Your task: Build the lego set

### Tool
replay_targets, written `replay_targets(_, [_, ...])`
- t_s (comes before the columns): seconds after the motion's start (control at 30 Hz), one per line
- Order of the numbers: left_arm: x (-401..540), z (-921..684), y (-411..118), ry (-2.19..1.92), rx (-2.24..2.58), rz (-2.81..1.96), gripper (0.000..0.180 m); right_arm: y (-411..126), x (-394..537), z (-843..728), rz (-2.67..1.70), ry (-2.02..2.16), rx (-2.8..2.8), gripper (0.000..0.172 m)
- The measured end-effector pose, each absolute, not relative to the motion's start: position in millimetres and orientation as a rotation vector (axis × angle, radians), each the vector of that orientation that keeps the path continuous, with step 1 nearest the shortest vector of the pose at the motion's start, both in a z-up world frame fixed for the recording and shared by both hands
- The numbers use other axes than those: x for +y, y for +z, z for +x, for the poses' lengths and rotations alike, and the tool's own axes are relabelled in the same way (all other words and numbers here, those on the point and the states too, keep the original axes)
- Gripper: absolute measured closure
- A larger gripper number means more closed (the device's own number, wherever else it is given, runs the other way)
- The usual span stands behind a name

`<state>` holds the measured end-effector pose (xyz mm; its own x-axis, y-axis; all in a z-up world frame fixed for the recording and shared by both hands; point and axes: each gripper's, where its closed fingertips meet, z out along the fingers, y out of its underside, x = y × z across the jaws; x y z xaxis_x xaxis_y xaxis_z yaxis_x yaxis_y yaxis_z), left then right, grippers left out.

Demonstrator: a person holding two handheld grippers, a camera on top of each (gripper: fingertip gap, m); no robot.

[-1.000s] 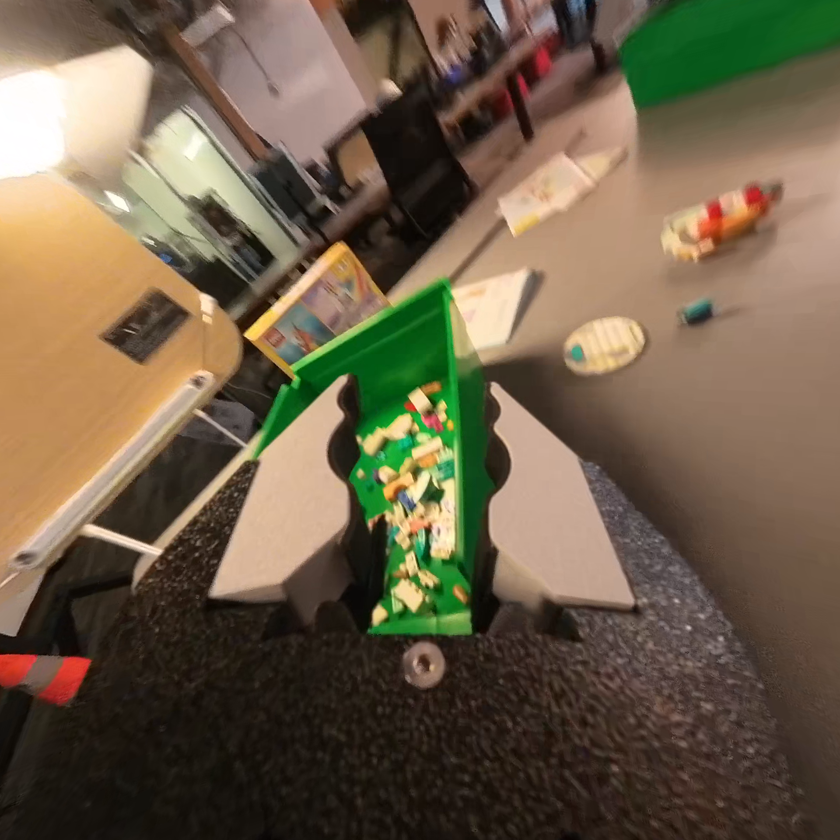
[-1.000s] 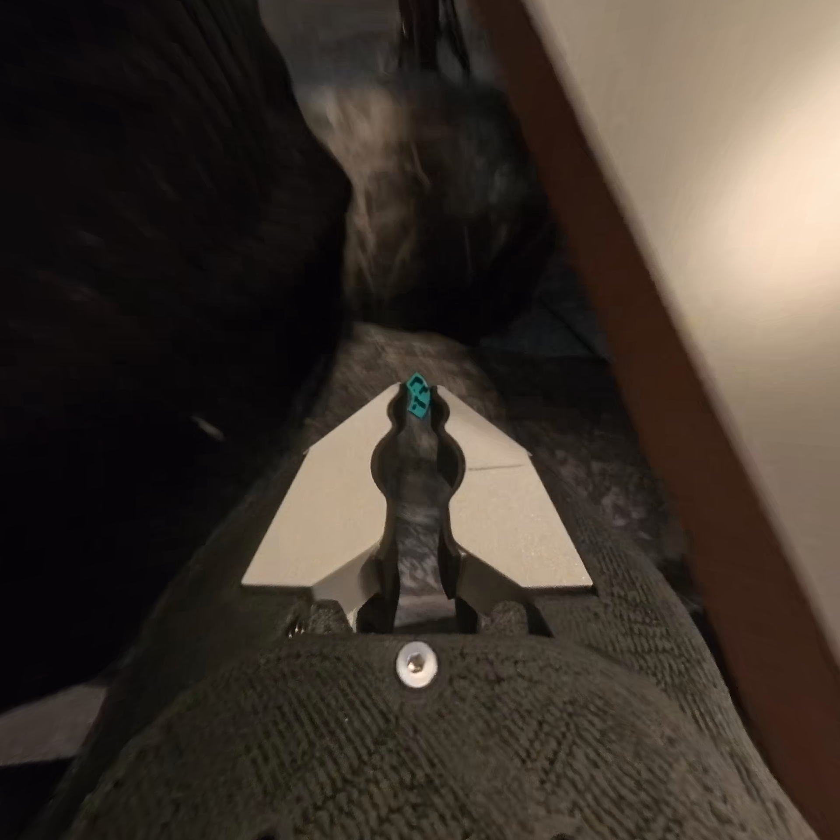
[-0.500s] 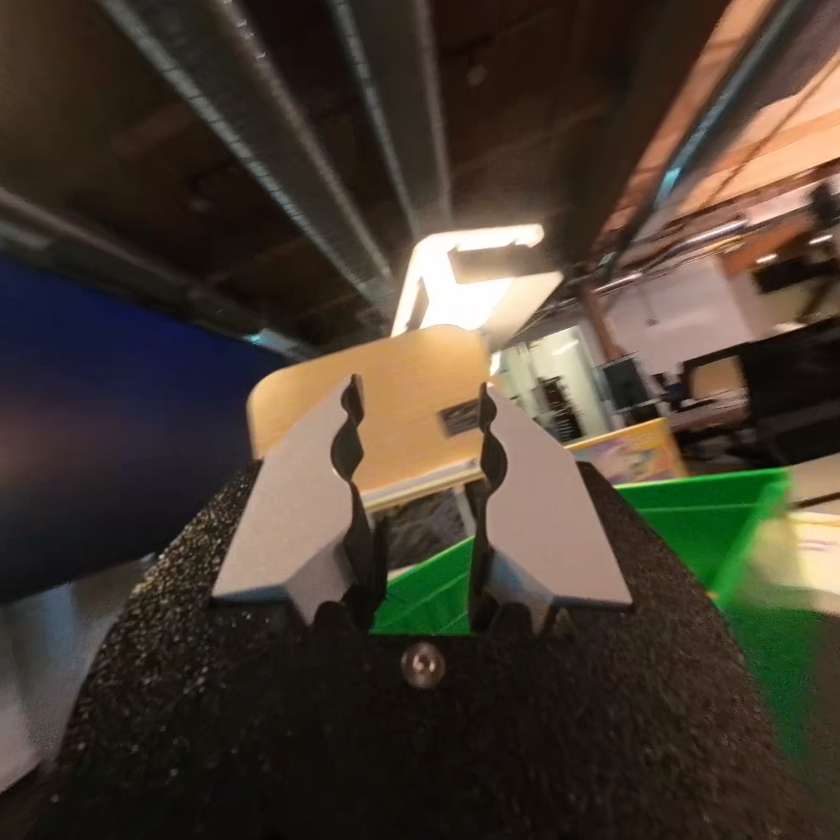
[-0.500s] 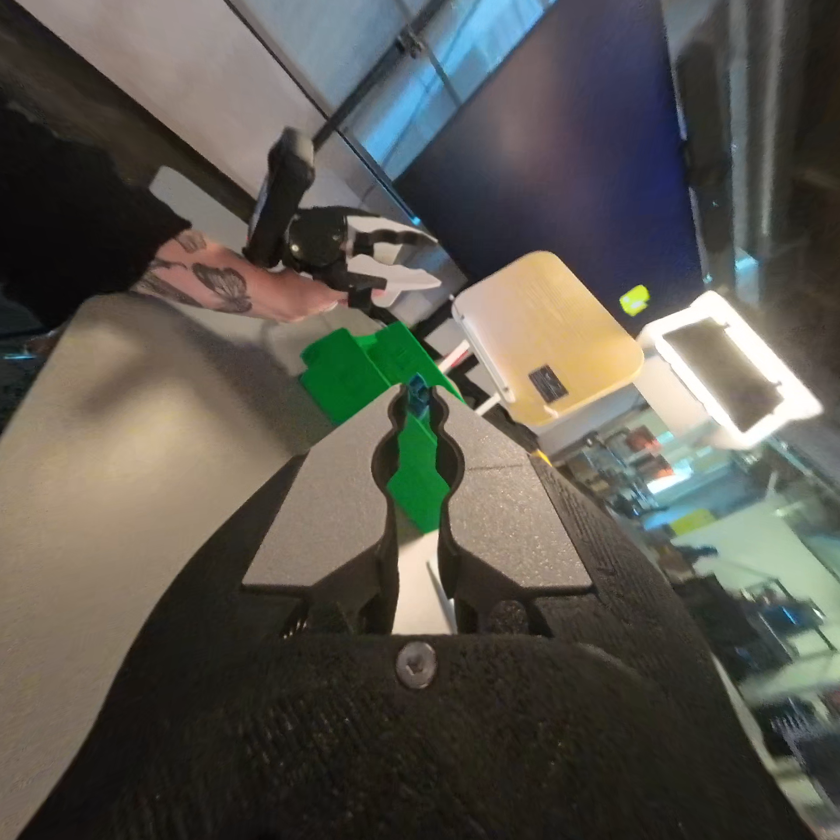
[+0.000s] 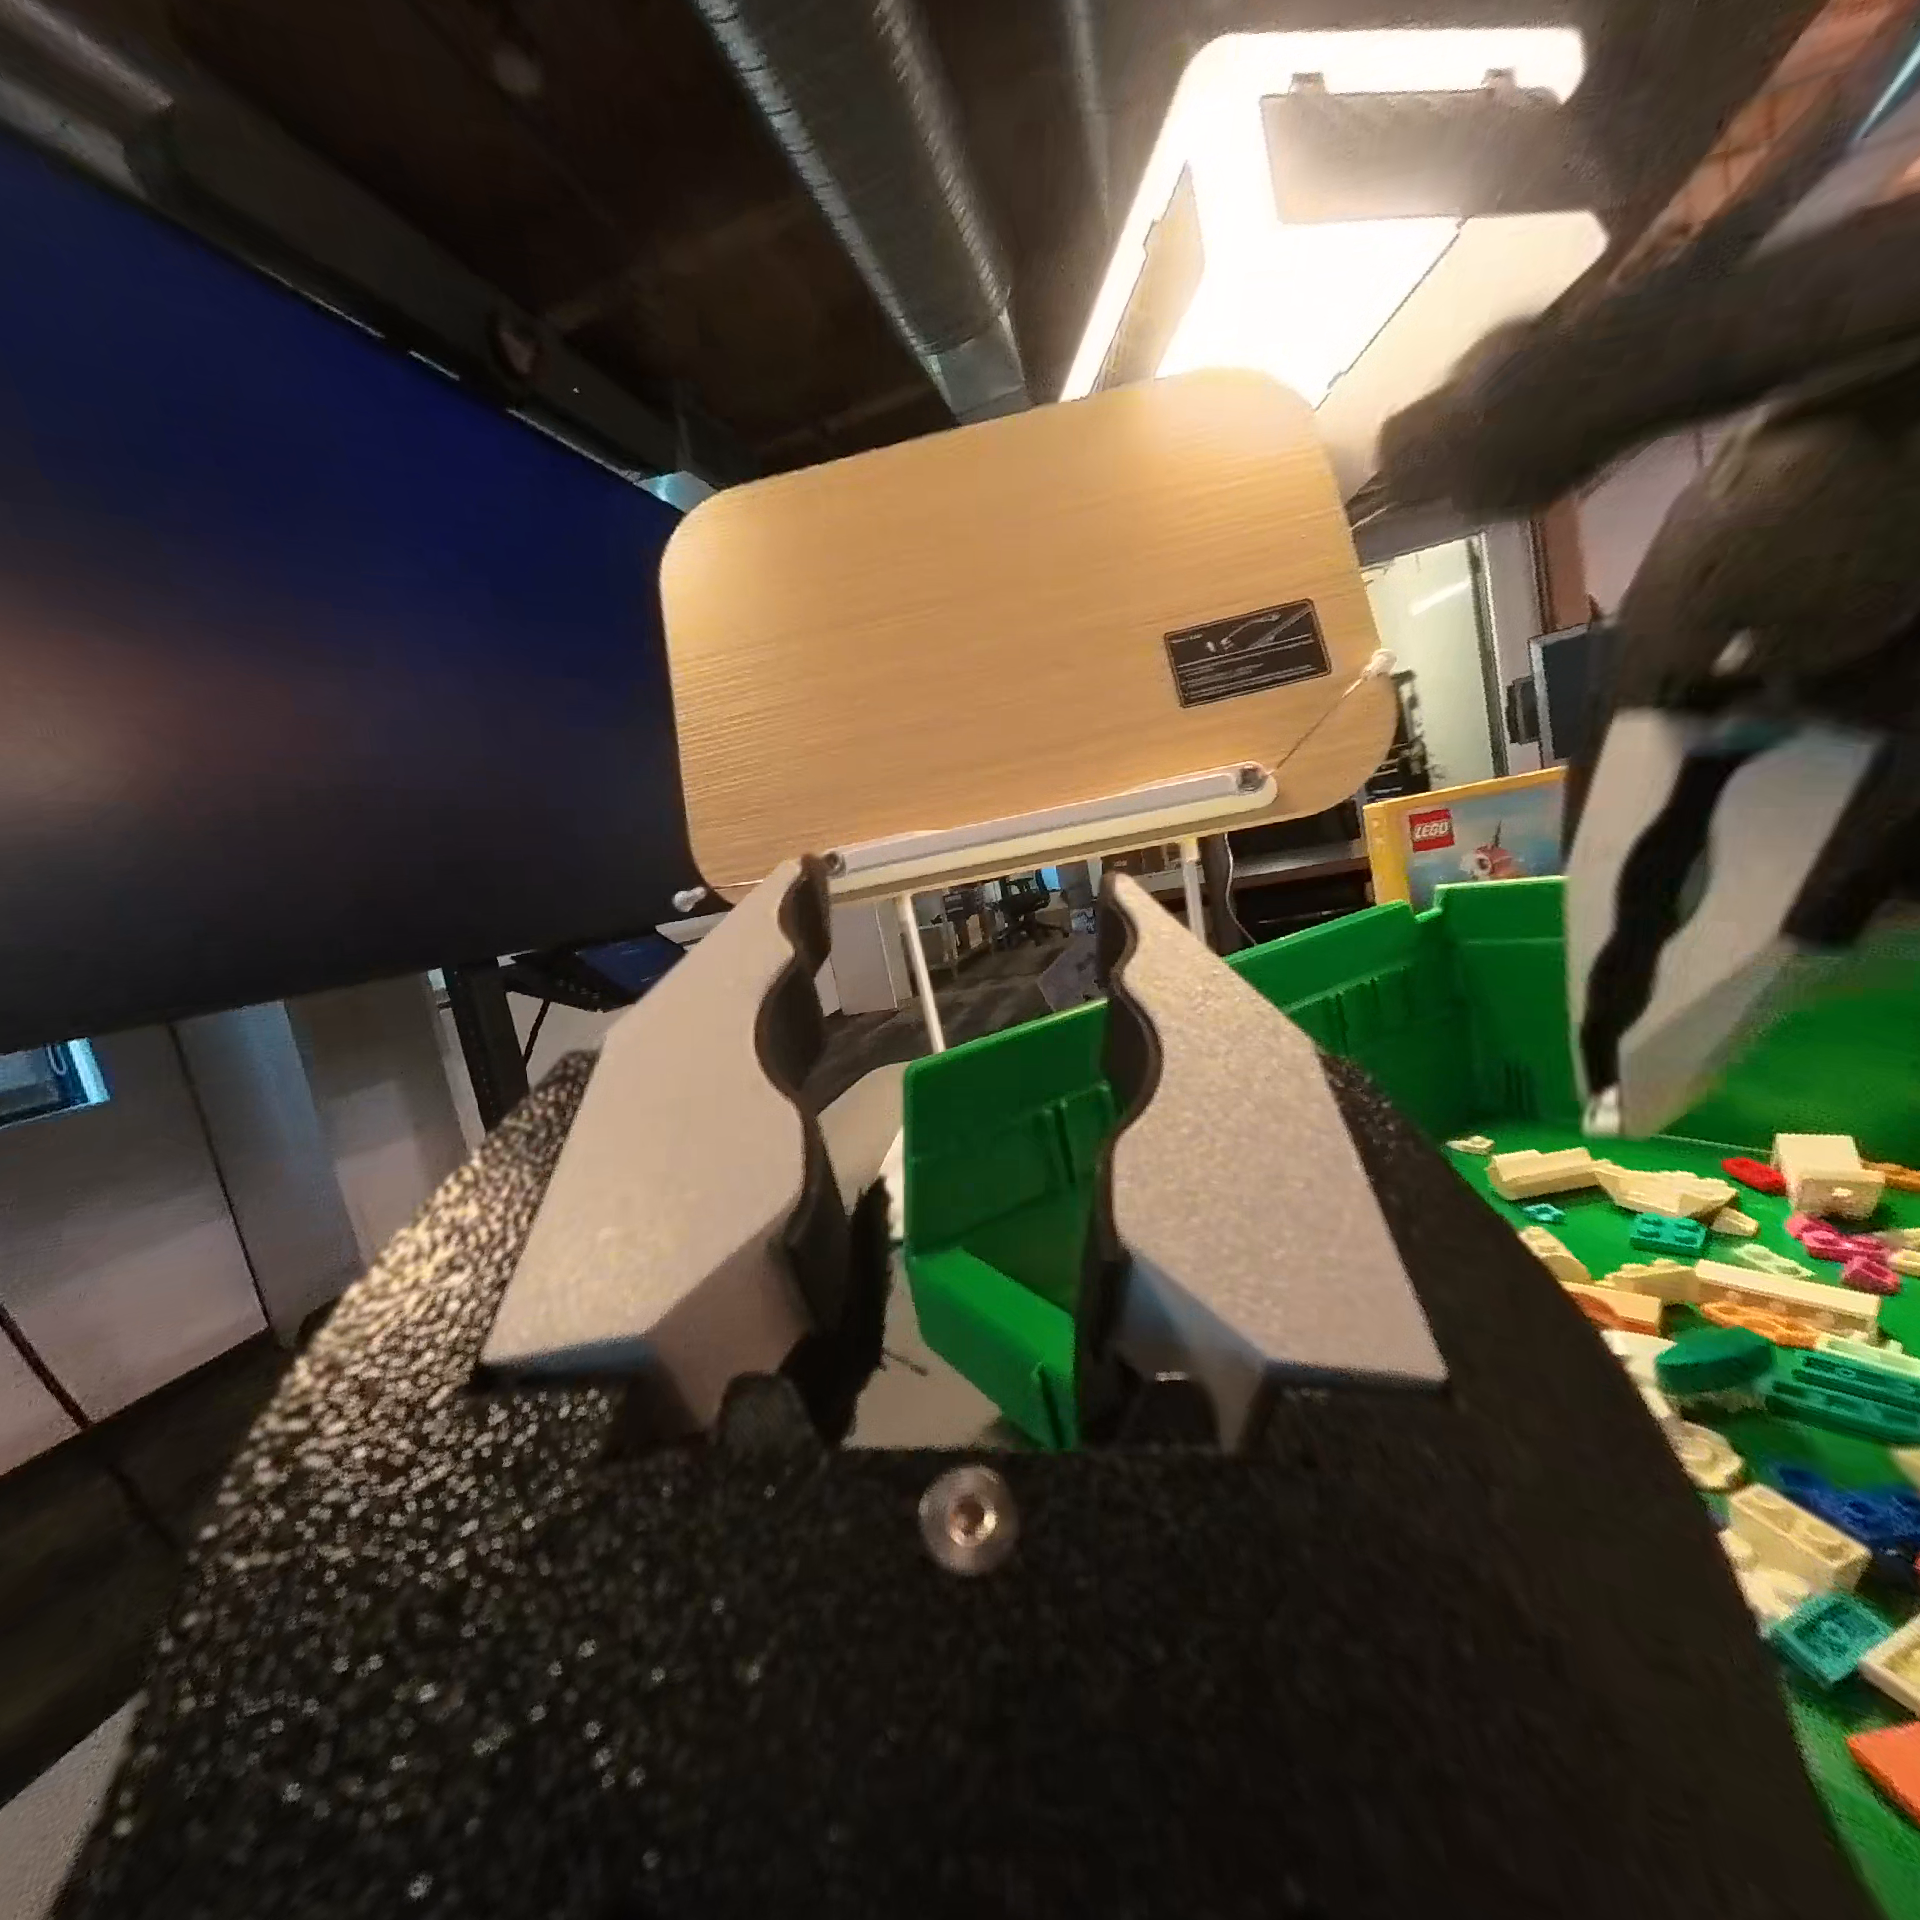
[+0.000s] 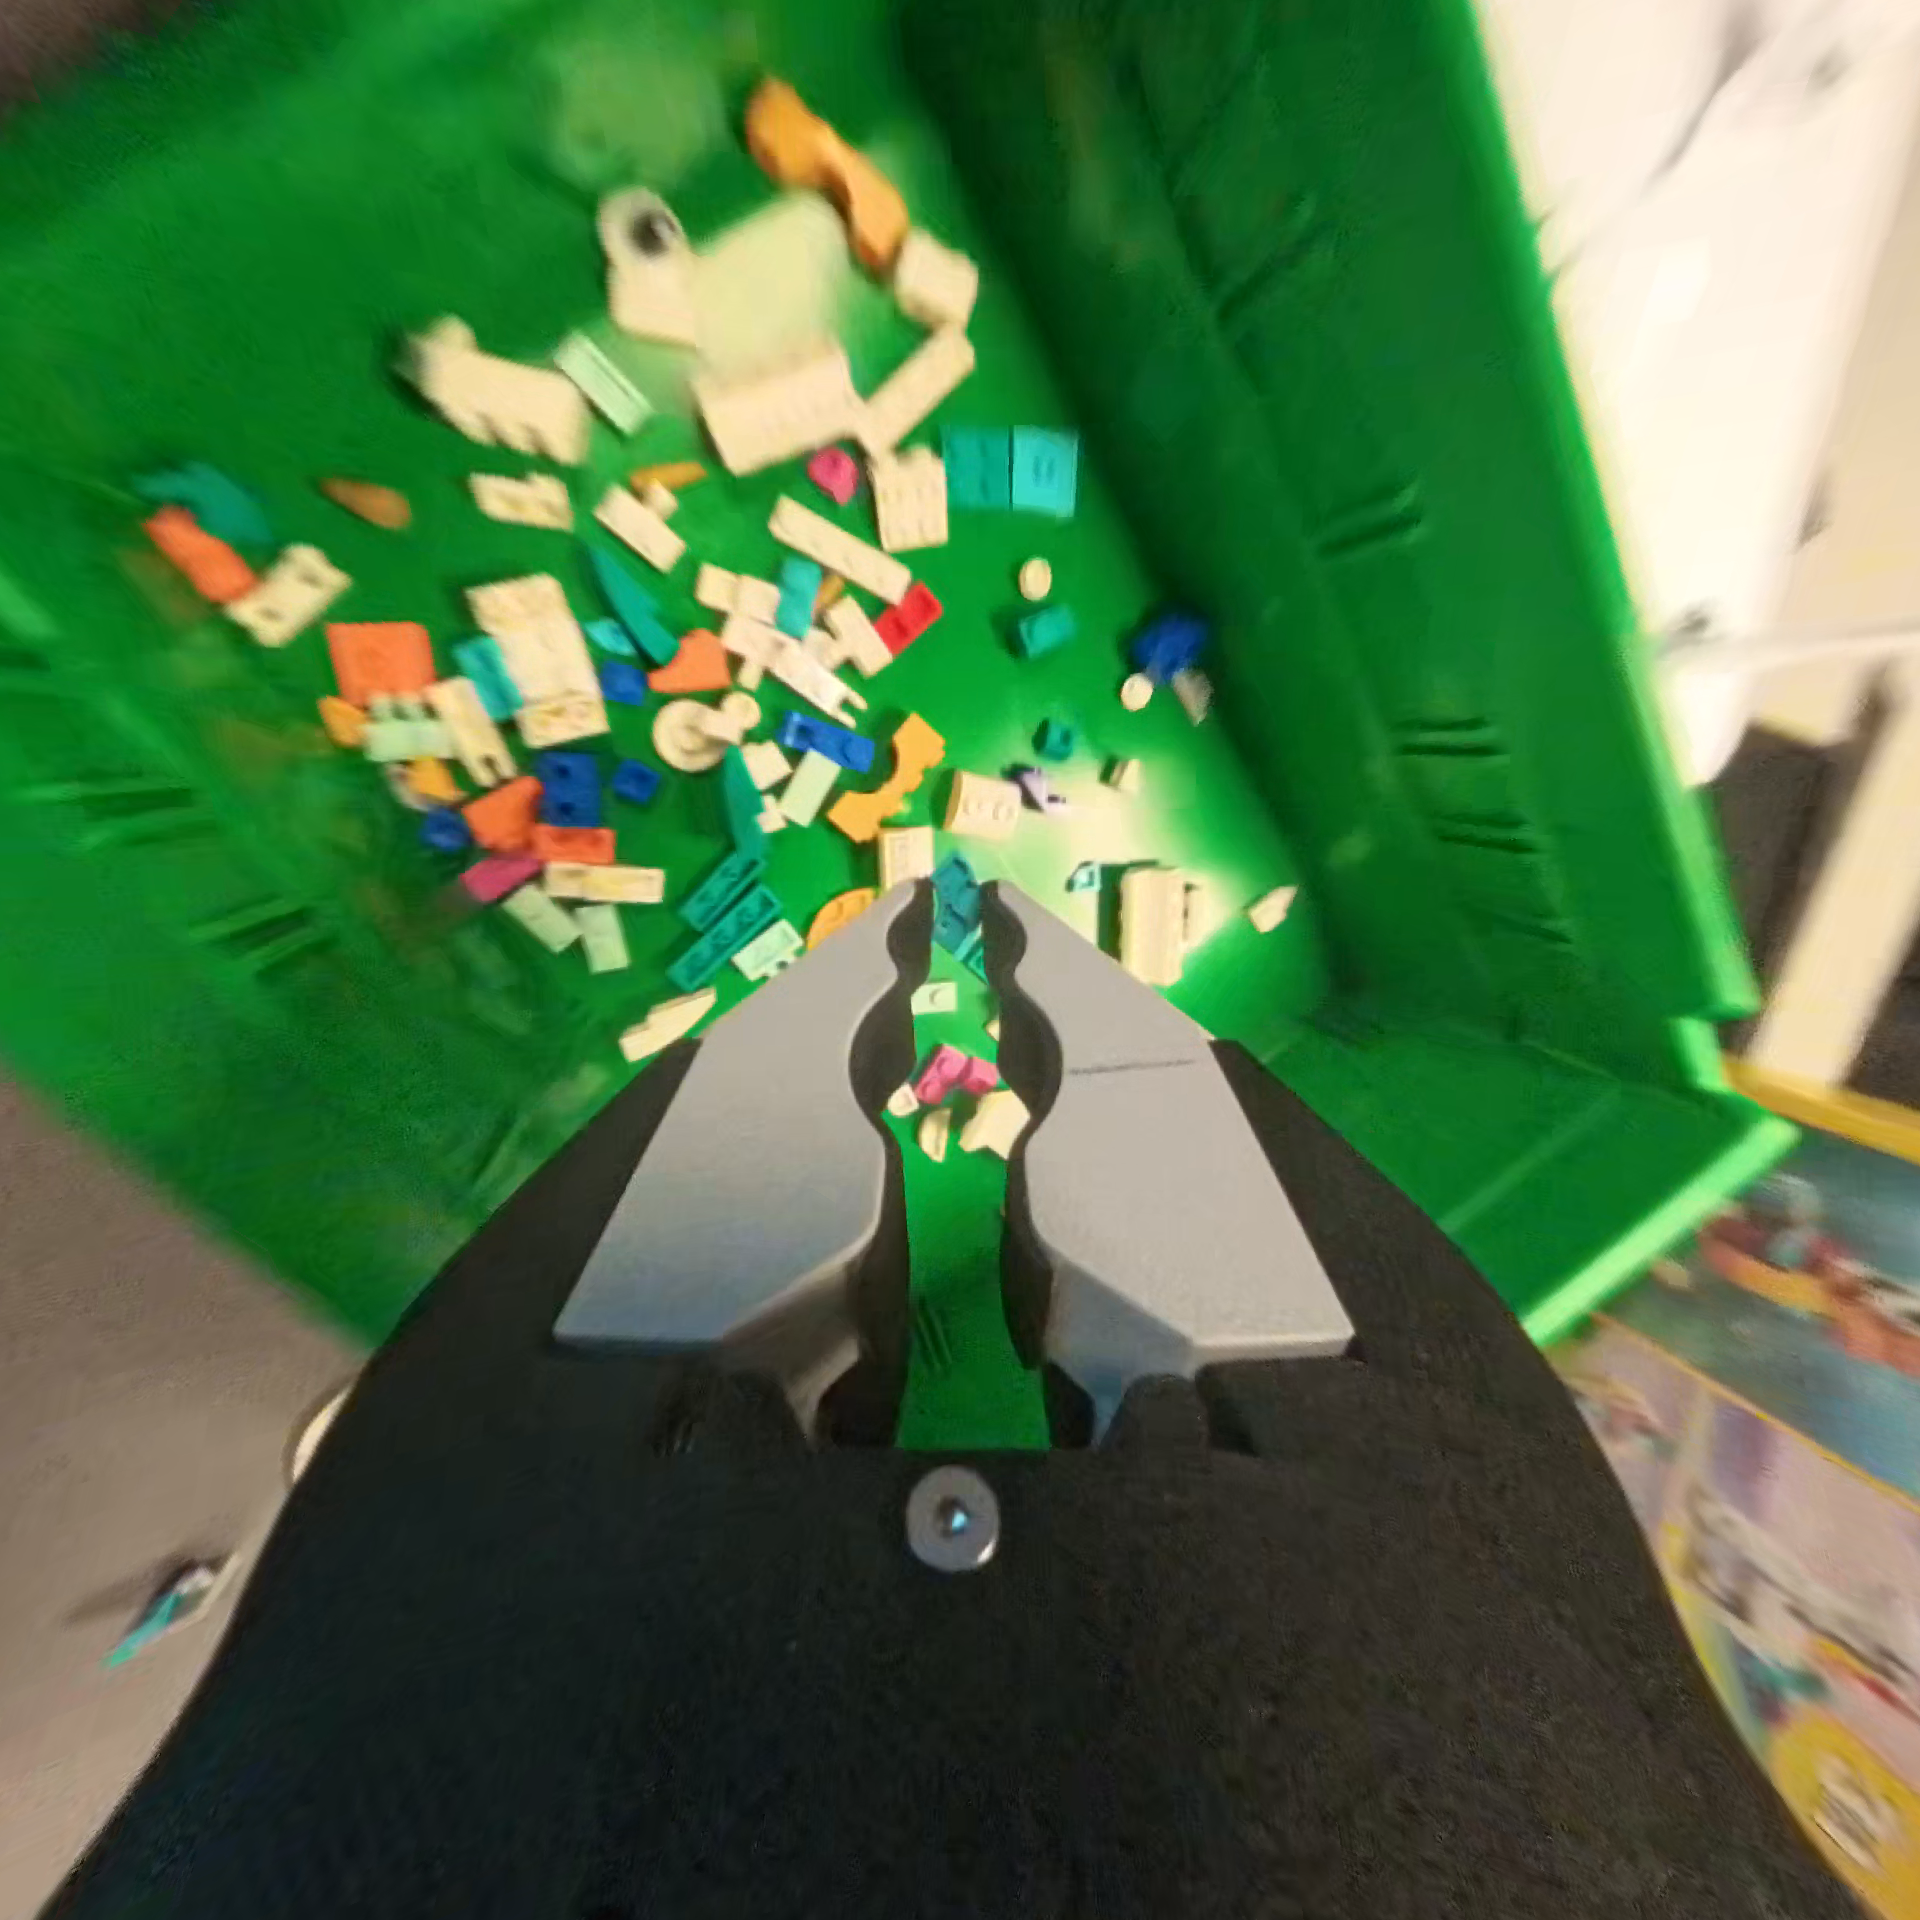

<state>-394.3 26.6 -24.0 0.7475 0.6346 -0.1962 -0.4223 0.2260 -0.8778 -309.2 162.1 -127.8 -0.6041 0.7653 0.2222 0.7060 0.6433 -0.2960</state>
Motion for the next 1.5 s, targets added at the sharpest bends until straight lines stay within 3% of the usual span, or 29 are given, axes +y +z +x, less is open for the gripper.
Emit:
replay_targets(0.03, [27, -395, -25, 0.737, -0.224, -1.131, 0.133, -142, 168, -313, -1.231, 0.214, -2.566, 0.165])
replay_targets(0.13, [29, -395, -26, 0.742, -0.215, -1.141, 0.134, -168, 182, -321, -1.377, 0.175, -2.572, 0.161])
replay_targets(0.3, [29, -395, -26, 0.741, -0.217, -1.143, 0.134, -173, 185, -316, -1.43, 0.208, -2.565, 0.139])
replay_targets(0.4, [28, -395, -26, 0.738, -0.221, -1.136, 0.134, -134, 178, -319, -1.324, 0.327, -2.441, 0.135])
replay_targets(0.57, [19, -360, 3, 0.766, -0.09, -1.058, 0.136, -18, 150, -275, -1.135, 0.622, -2.052, 0.129])
replay_targets(0.7, [-7, -292, 40, 0.762, 0.063, -0.89, 0.143, 7, 152, -179, -1.169, 0.633, -1.776, 0.119])
replay_targets(0.93, [18, -181, 32, 0.615, 0.281, -0.951, 0.148, -126, 119, -41, -1.583, 0.645, -1.798, 0.134])
replay_targets(1.07, [46, -144, 12, 0.531, 0.358, -1.048, 0.154, -166, 118, -32, -1.648, 0.616, -1.772, 0.145])
replay_targets(1.37, [88, -111, -40, 0.214, 0.528, -1.327, 0.161, -167, 134, -50, -1.47, 0.561, -1.747, 0.169])
replay_targets(1.47, [97, -88, -56, -0.098, 0.567, -1.41, 0.163, -137, 121, -57, -1.379, 0.857, -1.61, 0.169])
replay_targets(1.5, [95, -79, -54, -0.218, 0.581, -1.392, 0.173, -126, 112, -56, -1.347, 1.012, -1.567, 0.169])
